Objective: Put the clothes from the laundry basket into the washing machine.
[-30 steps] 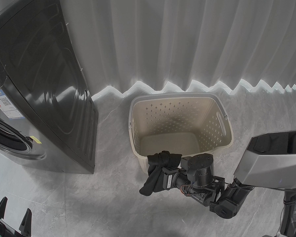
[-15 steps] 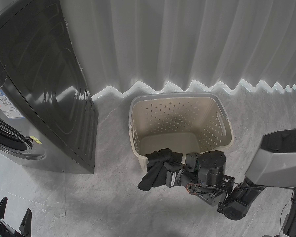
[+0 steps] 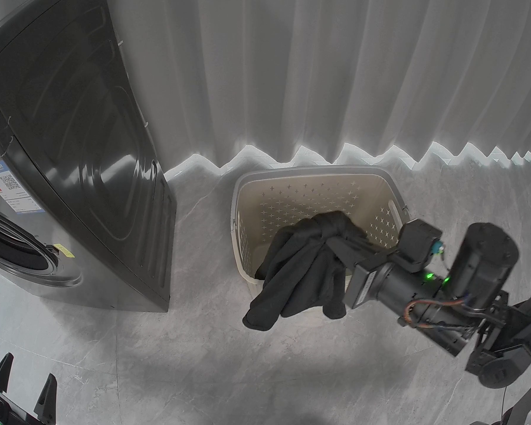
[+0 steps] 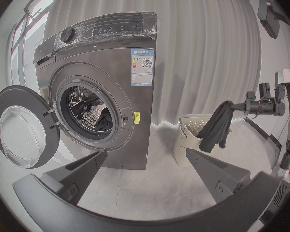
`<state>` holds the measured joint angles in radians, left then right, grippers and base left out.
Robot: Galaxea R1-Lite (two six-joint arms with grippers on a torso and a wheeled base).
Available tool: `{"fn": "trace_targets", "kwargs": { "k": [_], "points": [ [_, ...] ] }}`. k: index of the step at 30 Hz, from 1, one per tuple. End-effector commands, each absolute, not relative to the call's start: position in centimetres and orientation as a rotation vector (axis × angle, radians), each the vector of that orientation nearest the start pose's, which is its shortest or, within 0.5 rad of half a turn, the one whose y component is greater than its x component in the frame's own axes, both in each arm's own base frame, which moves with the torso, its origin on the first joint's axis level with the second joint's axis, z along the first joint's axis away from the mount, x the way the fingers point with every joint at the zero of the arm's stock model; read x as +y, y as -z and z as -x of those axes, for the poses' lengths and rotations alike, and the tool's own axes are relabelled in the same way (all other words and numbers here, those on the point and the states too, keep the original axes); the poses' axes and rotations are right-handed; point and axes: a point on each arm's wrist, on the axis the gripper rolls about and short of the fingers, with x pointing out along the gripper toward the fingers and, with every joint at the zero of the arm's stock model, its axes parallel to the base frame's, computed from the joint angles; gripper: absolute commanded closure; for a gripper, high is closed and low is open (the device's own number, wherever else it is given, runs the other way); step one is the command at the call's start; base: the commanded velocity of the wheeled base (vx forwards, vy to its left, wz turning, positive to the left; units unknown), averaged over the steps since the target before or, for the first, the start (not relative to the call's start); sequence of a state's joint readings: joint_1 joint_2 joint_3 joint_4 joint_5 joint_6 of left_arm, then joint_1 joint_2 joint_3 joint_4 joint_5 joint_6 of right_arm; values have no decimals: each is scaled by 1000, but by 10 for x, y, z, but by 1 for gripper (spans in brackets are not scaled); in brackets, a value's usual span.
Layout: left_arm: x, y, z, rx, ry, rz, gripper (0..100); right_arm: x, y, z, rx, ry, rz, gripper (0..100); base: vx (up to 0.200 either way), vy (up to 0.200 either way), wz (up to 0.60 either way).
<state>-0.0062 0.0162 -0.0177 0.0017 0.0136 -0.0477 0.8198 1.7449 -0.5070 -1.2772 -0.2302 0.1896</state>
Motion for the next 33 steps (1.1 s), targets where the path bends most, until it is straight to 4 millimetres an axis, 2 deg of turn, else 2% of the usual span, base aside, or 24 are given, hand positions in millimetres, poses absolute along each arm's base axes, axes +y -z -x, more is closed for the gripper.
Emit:
{"fn": "trace_targets", "kwargs": {
  "k": [1,5,9,18,23,33],
  "points": [
    [0,-75,23,1,-8,51,0,172,-208,-165,-127,-608,-232,100,0,0,0],
    [0,-75,23,3,-9,51,0,167,-210,-162,-140,-604,-221,100,0,0,0],
    [0,-75,23,3,-9,52,0,163,-217,-157,-166,-616,-227,100,-200,0,0],
    [1,-75,23,3,-11,52,0,152,-212,-165,-155,-602,-208,100,-200,0,0],
    [0,-76,23,1,-9,54,0,151,-212,-165,-156,-601,-208,100,0,0,0],
    [0,-76,23,1,-9,54,0,151,-214,-165,-162,-597,-211,100,0,200,0]
  ]
}}
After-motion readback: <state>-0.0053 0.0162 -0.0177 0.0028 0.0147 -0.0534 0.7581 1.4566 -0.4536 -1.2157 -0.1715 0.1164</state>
